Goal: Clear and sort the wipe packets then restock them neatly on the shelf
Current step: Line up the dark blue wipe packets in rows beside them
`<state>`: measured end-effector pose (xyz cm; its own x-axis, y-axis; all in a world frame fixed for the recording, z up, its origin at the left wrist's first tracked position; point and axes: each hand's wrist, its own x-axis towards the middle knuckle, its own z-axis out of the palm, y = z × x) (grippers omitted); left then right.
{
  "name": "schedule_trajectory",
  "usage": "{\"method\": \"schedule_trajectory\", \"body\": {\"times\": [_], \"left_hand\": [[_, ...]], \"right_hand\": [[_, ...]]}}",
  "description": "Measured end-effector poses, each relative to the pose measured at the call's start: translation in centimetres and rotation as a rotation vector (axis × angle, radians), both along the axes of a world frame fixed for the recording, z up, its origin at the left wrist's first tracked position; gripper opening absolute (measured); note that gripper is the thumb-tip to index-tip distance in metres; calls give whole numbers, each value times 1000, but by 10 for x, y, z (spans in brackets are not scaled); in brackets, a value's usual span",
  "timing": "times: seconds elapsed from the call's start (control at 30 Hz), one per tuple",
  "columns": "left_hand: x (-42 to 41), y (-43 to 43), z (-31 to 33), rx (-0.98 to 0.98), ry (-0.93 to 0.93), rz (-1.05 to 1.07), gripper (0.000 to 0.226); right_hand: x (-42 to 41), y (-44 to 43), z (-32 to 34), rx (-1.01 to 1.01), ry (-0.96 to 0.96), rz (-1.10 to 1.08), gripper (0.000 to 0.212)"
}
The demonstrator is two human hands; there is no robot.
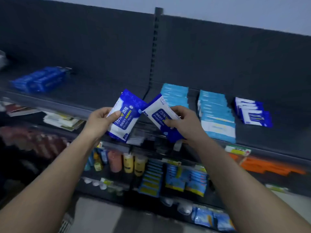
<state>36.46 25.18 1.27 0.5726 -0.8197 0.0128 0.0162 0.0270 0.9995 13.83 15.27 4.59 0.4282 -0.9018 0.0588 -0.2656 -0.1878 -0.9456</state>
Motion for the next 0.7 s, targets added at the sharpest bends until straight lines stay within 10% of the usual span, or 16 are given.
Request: {"method": "schedule_trajectory", "body": {"times": [0.7], "left_hand": [[-312,-275,44,-92,-317,-500,10]], "right_hand": [[-333,-149,9,12,-36,-488,29]]}}
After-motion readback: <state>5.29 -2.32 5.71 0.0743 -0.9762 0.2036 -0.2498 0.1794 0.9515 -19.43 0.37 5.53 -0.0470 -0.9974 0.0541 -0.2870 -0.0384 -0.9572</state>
